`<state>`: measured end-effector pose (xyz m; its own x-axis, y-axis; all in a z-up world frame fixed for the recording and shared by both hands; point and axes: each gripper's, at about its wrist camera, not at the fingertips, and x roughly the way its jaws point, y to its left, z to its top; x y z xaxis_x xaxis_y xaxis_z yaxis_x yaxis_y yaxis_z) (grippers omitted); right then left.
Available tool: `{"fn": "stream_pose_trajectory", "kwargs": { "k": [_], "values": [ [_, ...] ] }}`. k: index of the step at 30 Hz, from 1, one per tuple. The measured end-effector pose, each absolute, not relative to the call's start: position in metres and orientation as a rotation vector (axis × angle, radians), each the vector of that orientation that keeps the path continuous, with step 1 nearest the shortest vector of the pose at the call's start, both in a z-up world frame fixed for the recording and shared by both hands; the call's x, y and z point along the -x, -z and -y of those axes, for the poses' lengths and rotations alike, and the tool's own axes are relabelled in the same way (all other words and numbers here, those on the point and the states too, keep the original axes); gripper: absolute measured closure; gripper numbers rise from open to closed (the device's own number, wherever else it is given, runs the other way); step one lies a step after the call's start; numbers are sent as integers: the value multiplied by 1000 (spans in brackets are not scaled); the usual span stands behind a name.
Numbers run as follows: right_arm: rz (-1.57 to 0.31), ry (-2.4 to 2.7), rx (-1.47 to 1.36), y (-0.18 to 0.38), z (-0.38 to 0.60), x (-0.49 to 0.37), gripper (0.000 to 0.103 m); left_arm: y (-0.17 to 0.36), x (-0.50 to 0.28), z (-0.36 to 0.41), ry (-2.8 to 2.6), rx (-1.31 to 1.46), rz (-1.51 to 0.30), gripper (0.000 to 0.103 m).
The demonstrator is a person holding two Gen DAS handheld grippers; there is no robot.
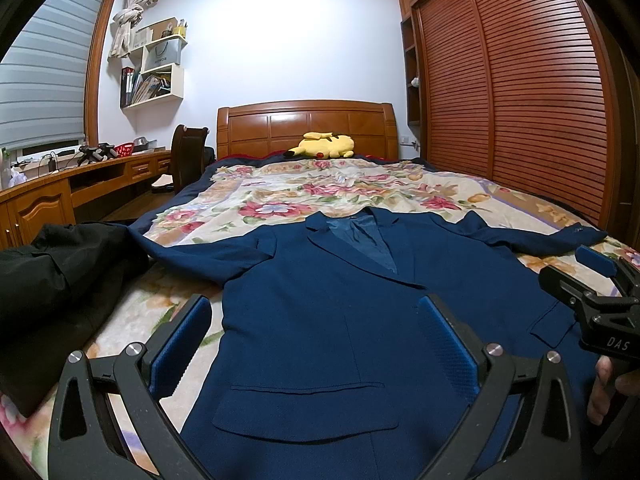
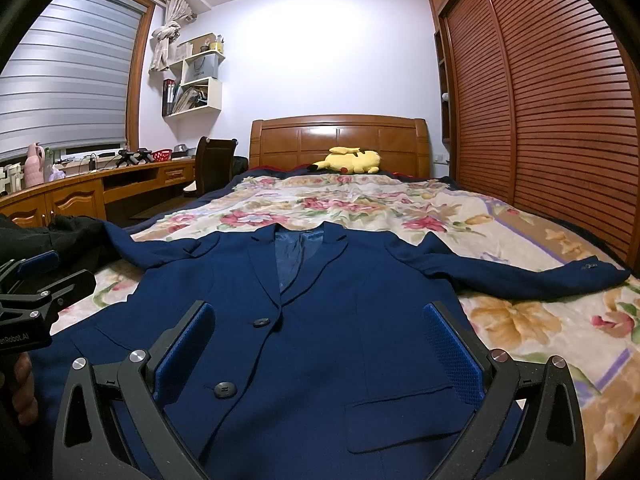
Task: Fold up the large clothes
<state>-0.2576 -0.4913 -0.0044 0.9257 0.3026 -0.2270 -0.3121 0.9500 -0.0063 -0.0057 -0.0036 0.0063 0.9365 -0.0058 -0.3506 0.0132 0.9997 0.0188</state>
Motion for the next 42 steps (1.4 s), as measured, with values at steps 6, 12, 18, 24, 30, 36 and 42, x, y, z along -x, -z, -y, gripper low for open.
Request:
{"fn": "stream_pose_trajectory", "kwargs": {
  "k": [6, 12, 18, 24, 30, 36, 42],
  "values": [
    [-224, -317, 45, 5, 491, 257, 0, -6, 7, 3, 10, -21, -356, 0],
    [-227, -328, 52, 3, 490, 258, 0, -14, 7, 5, 10, -22, -362, 0],
    [-235, -376, 61, -5, 483, 263, 0, -11, -3, -4, -3, -23, -413, 0],
    [-243, -417, 88, -12, 477, 264, 0, -17, -4, -26, -35, -20, -434, 0],
    [-234, -461, 113, -24, 475, 263, 0, -21, -7, -55, -42, 12, -454, 0],
    [-203, -496, 134, -32, 475, 256, 0, -21, -12, -83, -102, -23, -465, 0],
    [-197, -523, 170, -31, 462, 236, 0, -22, -22, -110, -112, -4, -492, 0]
  ]
}}
